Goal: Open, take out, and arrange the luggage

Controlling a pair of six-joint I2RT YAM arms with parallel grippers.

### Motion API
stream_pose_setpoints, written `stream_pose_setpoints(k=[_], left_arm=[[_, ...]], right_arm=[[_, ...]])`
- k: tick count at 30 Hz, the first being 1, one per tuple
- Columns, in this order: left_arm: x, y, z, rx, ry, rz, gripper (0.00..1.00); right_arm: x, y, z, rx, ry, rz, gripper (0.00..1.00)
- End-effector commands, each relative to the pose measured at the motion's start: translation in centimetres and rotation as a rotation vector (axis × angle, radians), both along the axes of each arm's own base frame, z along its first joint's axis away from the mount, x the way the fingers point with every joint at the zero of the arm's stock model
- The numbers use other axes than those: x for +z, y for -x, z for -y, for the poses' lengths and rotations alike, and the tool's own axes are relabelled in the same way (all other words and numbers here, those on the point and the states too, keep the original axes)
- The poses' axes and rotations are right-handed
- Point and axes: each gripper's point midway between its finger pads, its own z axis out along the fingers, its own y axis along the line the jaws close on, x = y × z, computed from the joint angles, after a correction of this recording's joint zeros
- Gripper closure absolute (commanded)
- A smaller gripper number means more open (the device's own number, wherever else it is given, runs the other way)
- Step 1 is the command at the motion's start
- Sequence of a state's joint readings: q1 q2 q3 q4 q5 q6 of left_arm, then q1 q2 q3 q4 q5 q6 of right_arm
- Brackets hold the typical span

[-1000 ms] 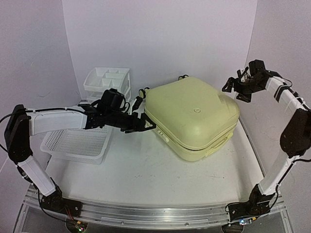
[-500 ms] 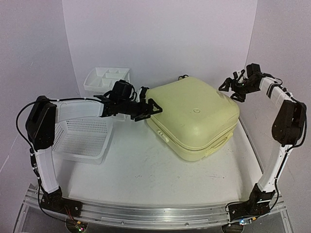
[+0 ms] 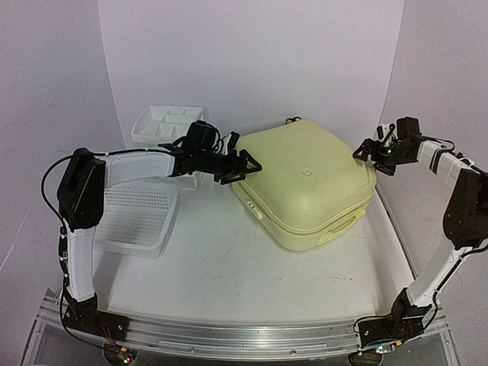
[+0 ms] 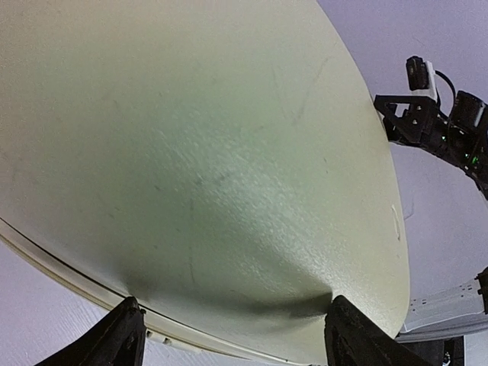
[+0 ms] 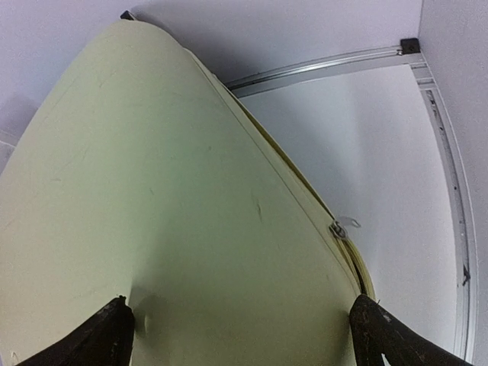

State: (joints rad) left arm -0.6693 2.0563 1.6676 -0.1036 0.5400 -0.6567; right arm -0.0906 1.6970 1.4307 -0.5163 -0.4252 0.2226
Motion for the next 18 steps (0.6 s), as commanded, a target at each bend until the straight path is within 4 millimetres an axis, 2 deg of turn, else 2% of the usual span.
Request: stream_pose_setpoints(k=[1,5,9,12,15,16,18], left_arm=[[-0.3,4.5,5.7,-0.123,0.017,0.077,0.20],[-0.5,9.0,7.8,-0.202,0.011,0.074,0.20],[-0.1,13.7,9.8,-0.308,0.019,0.084,0.20],[1.1,16.2,10.6,-0.400,0.047,0.118,0.20],[3.6,16.5,9.1,-0.441,0.071,0.209,0.19],[4.7,16.0,8.1,-0.441,0.074,0.262,0.19],[6.6,13.7,5.8,-0.401,0.063,0.356,0.19]], right_arm=[[-5.5,9.3,-4.2,0.099,-0.104,-0.337,0.03],[-5.5,11.9,-4.4,0.096,-0.112,-0.344,0.03],[-5.3,14.3,-2.8,0.041,-0.019,-0.332,0.02],[-3.7,15.7,-2.0,-0.031,0.001,-0.303,0.02],[-0.7,16.6,-2.5,-0.087,-0.084,-0.232,0.02],[0.1,16.7,-2.6,-0.099,-0.109,-0.217,0.02],[1.4,16.9,-2.9,-0.102,-0.137,-0.189,0.02]])
